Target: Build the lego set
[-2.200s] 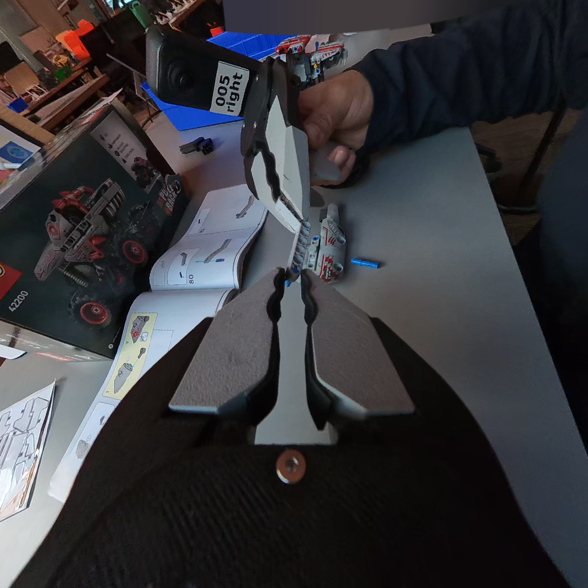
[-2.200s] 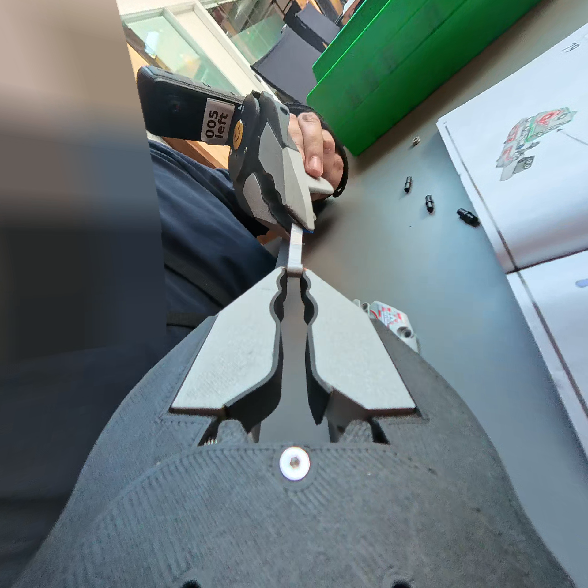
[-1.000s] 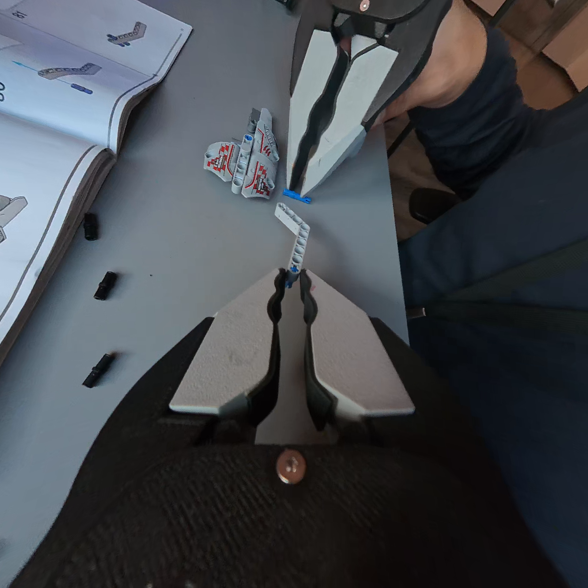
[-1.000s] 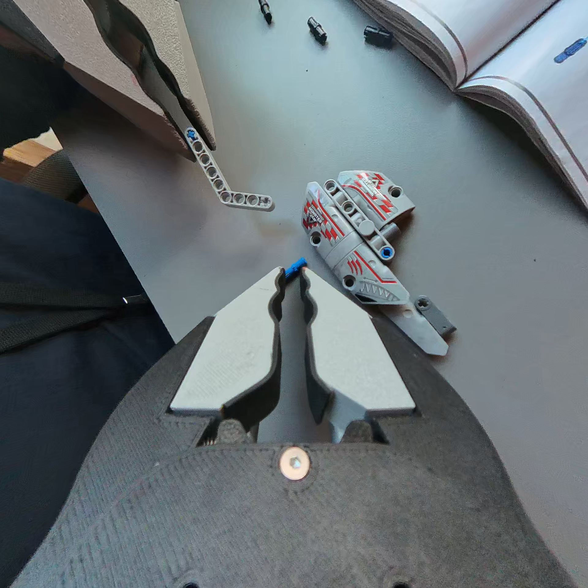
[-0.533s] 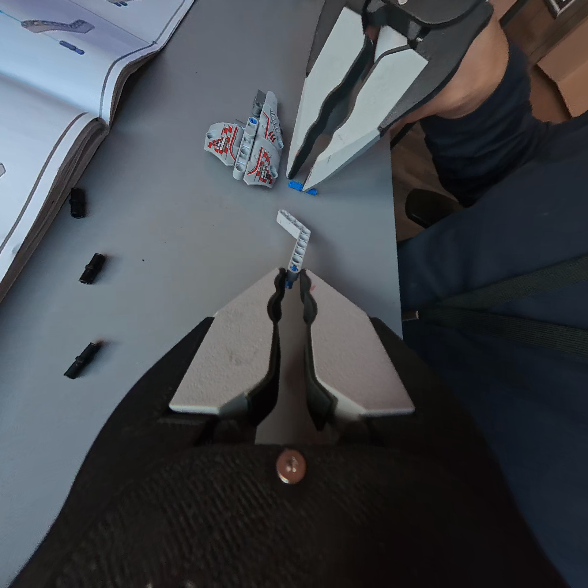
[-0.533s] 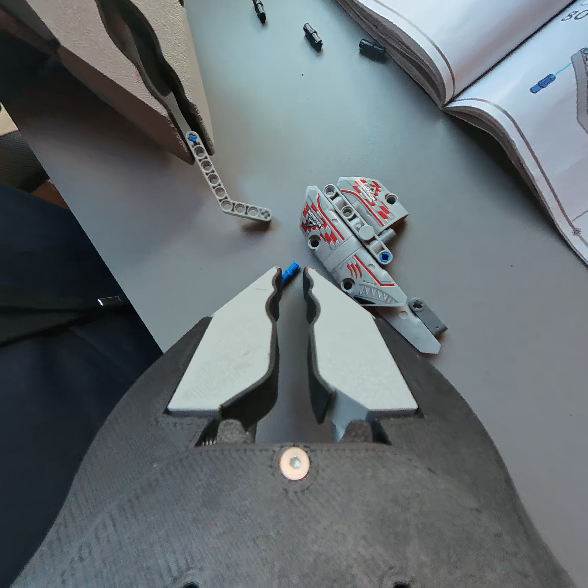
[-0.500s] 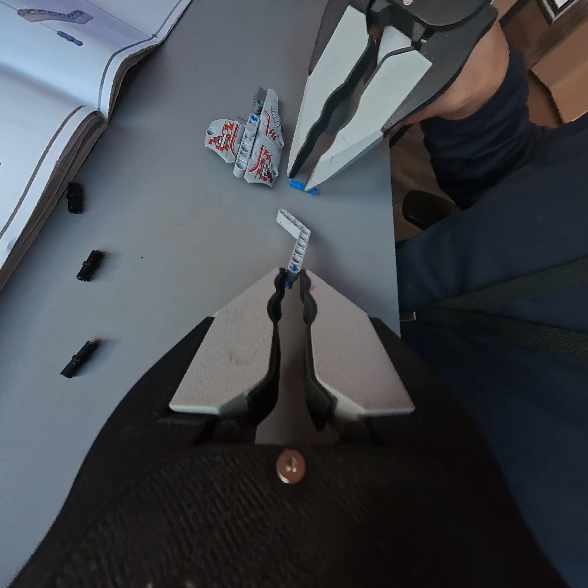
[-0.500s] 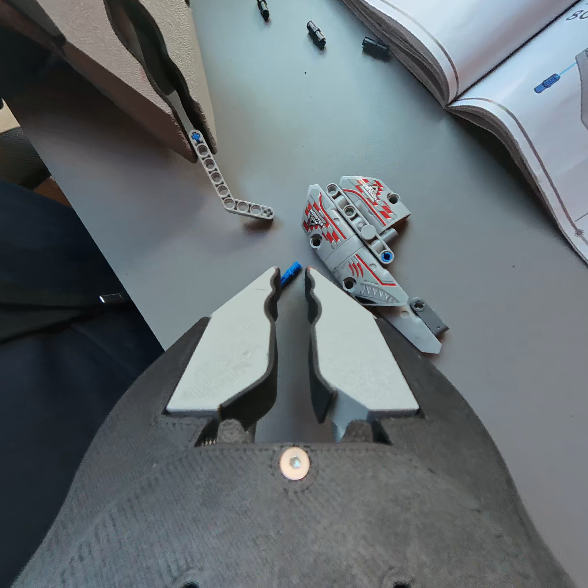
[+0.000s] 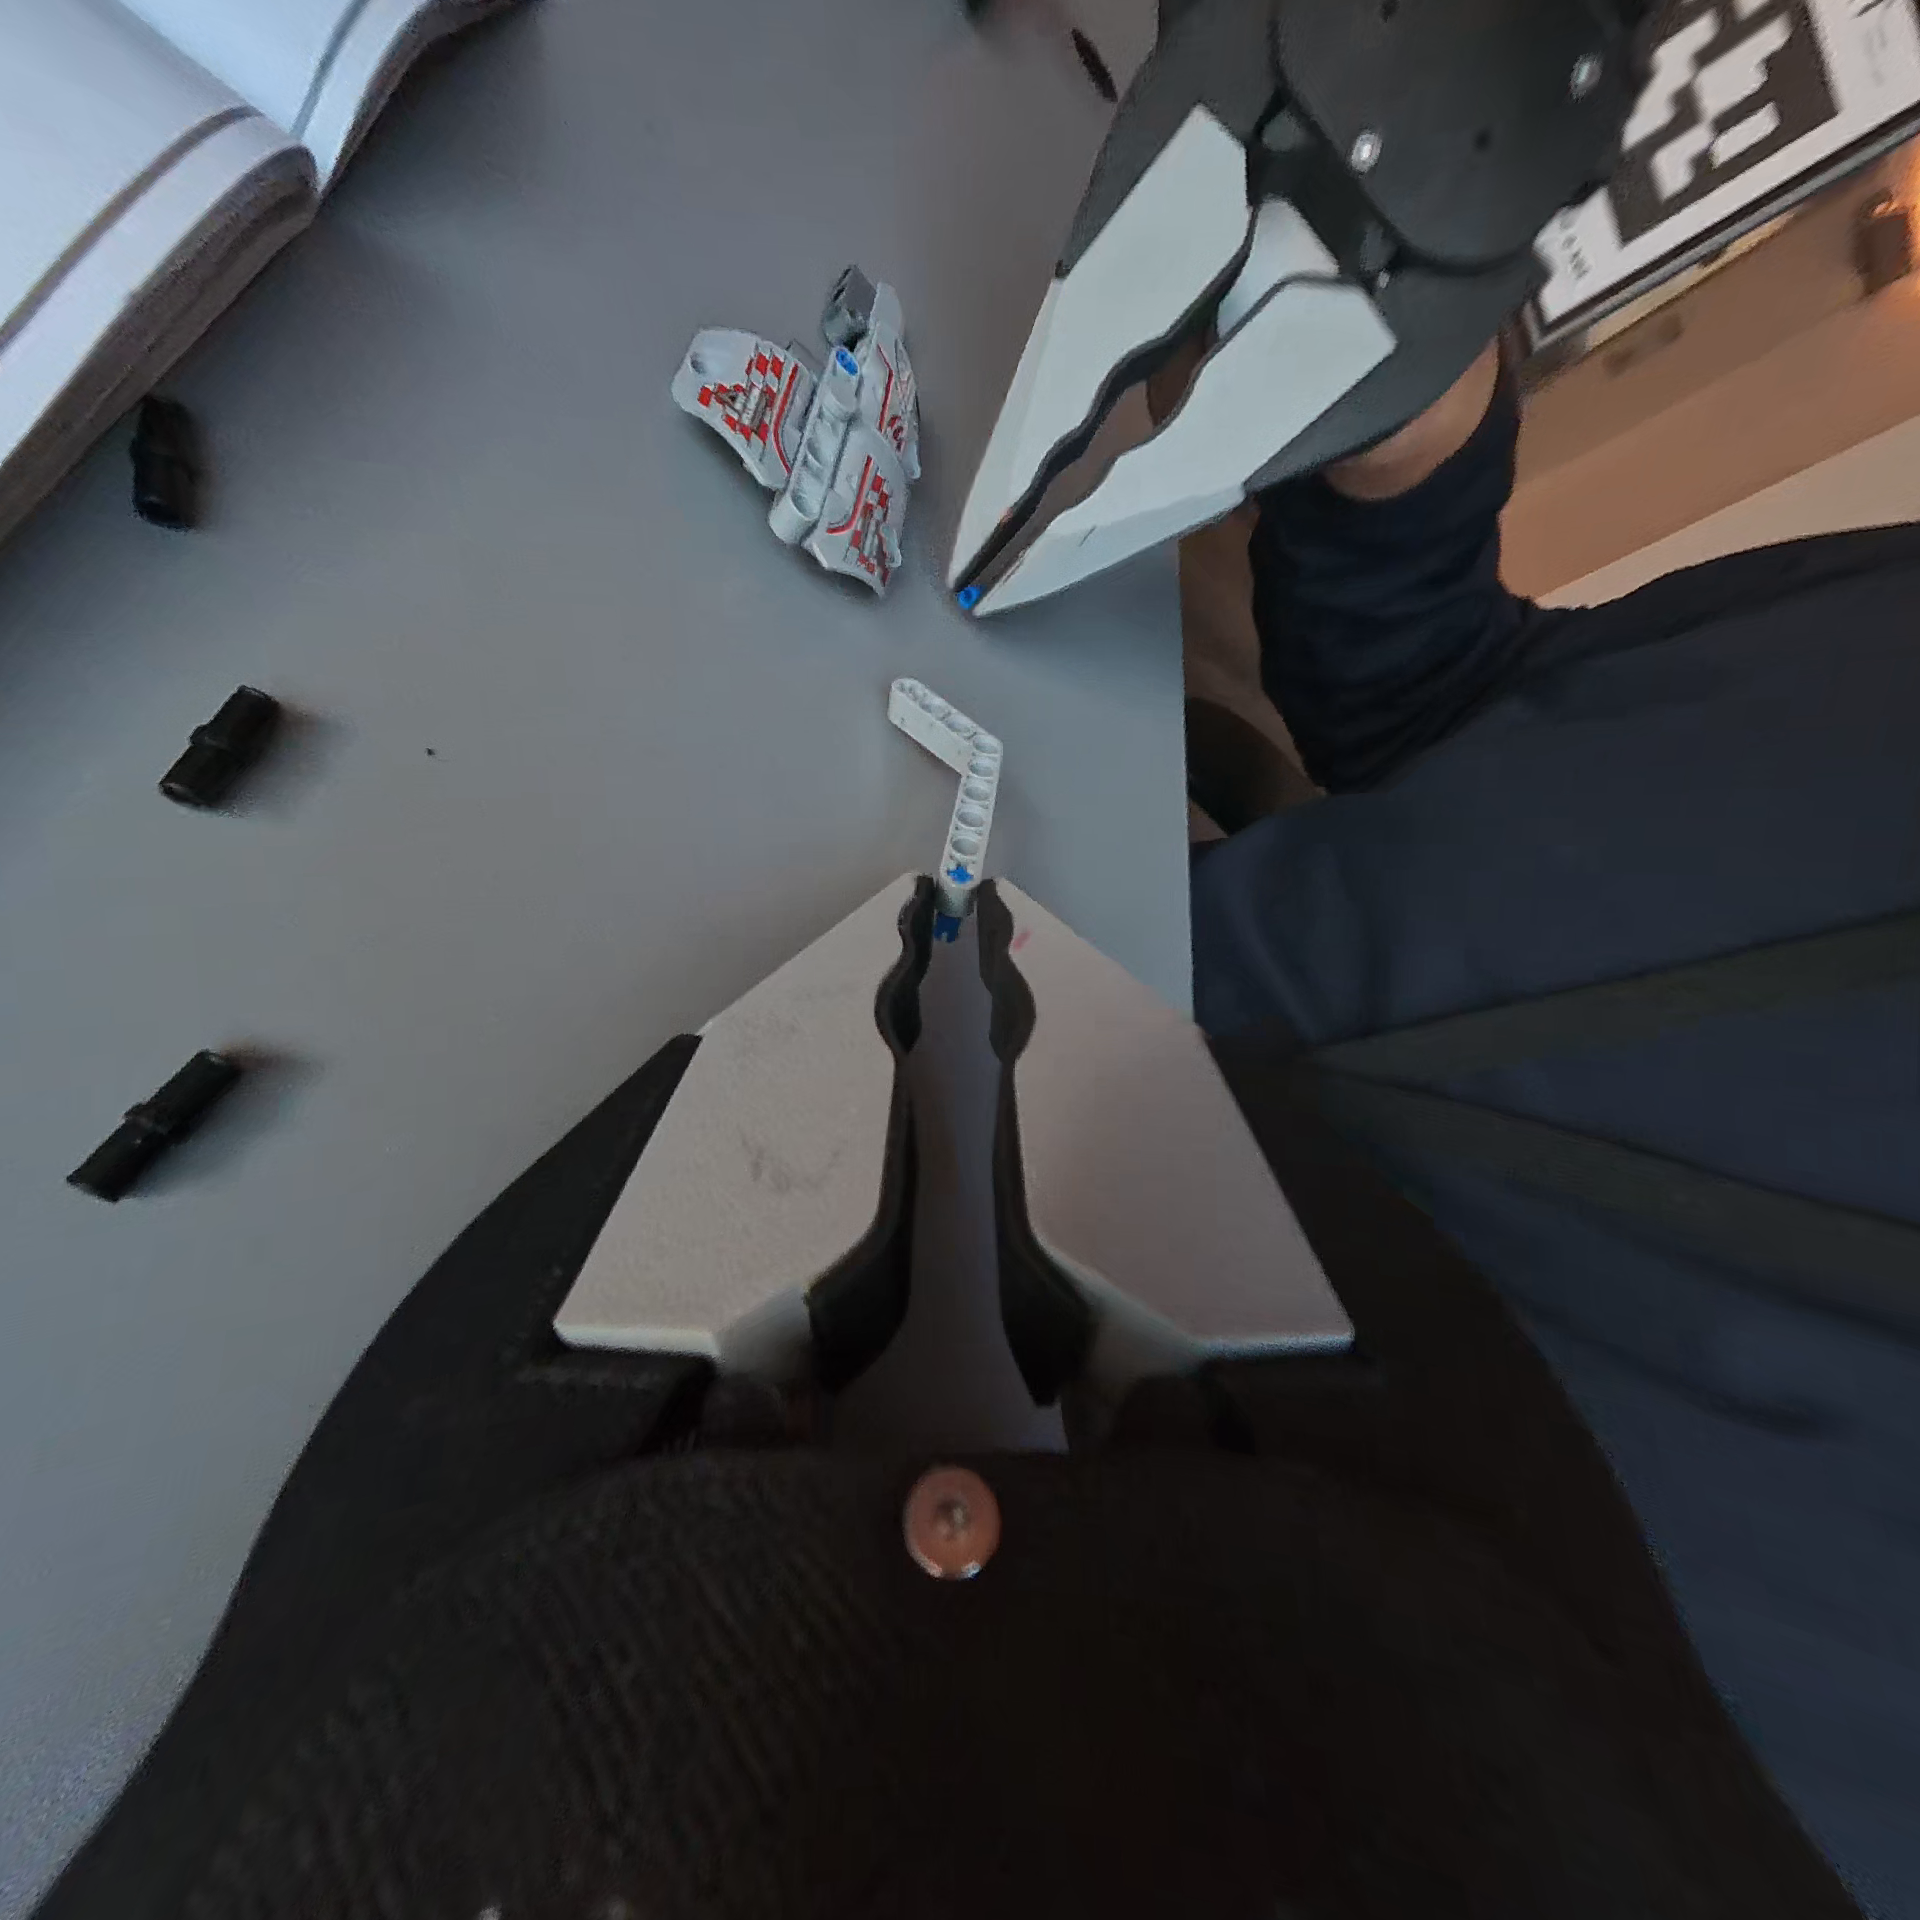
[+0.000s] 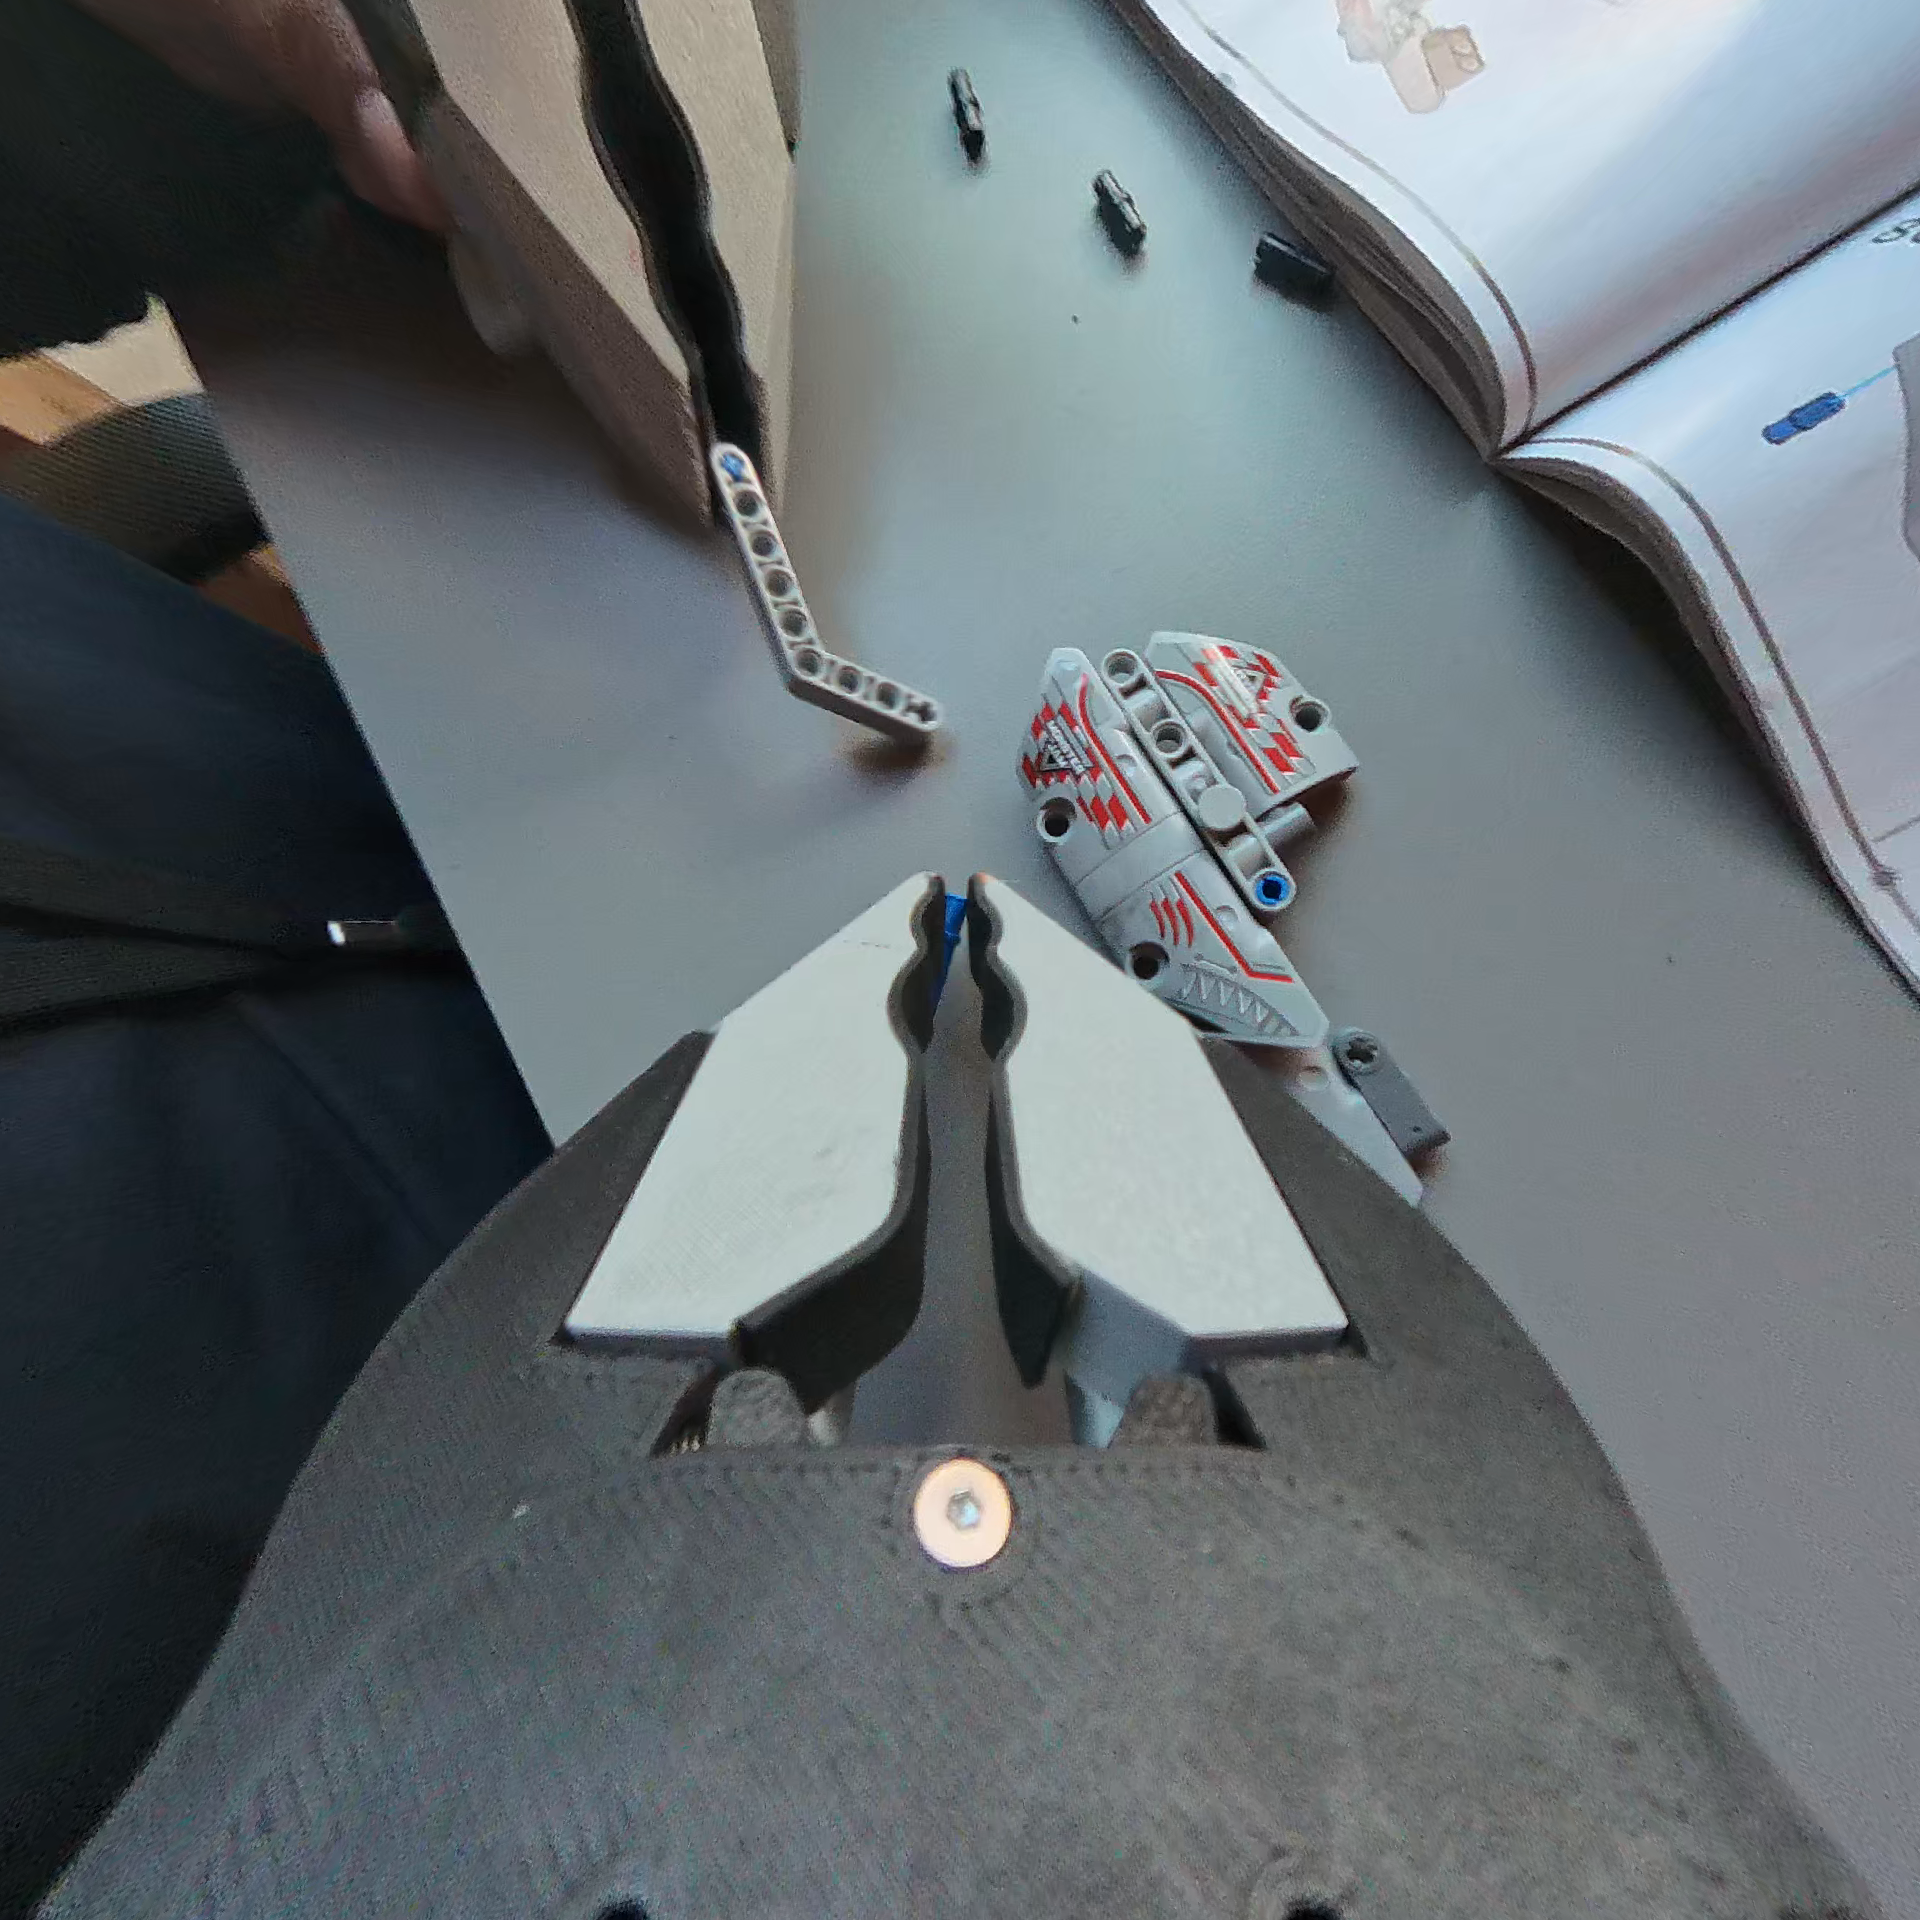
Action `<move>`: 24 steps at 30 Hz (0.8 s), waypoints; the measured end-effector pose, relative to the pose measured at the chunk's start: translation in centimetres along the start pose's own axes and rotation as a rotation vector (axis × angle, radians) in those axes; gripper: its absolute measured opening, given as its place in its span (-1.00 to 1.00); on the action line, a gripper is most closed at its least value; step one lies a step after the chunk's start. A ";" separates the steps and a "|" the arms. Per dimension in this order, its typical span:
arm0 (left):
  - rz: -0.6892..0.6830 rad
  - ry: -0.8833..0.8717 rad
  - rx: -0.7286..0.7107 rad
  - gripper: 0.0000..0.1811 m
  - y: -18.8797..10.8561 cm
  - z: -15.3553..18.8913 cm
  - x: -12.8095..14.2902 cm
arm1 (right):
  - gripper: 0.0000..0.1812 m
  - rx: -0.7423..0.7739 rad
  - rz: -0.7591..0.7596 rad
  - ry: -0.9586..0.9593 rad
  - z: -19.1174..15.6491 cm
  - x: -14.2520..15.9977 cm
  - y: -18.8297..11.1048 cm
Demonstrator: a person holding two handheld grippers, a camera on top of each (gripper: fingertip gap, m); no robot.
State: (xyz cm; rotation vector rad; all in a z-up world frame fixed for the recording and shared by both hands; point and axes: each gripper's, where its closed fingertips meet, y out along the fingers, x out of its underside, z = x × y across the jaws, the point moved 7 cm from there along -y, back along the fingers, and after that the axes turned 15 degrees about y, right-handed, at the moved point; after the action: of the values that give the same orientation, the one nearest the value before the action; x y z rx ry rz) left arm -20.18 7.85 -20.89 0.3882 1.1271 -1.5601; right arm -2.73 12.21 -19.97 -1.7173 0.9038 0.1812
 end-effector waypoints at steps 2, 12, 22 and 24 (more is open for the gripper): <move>-0.056 0.058 -0.051 -0.95 0.4 0.2 0.2 | -1.00 -0.073 0.026 0.016 0.1 0.1 -0.3; -0.143 0.220 -0.154 -0.95 1.1 1.0 0.4 | -1.00 -0.412 0.365 -0.096 -3.2 -4.3 -0.6; -0.131 0.297 -0.200 -0.85 0.8 1.6 0.4 | -1.00 -0.503 0.411 -0.089 -3.0 -5.6 0.8; -0.102 0.315 -0.213 -0.84 0.3 1.7 0.3 | -1.00 -0.508 0.437 -0.090 -3.0 -5.6 0.6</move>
State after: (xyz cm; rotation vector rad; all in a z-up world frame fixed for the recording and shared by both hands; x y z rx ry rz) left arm -19.46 6.30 -20.40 0.4486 1.5628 -1.4806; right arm -7.97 12.19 -16.29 -1.9239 1.2293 0.8311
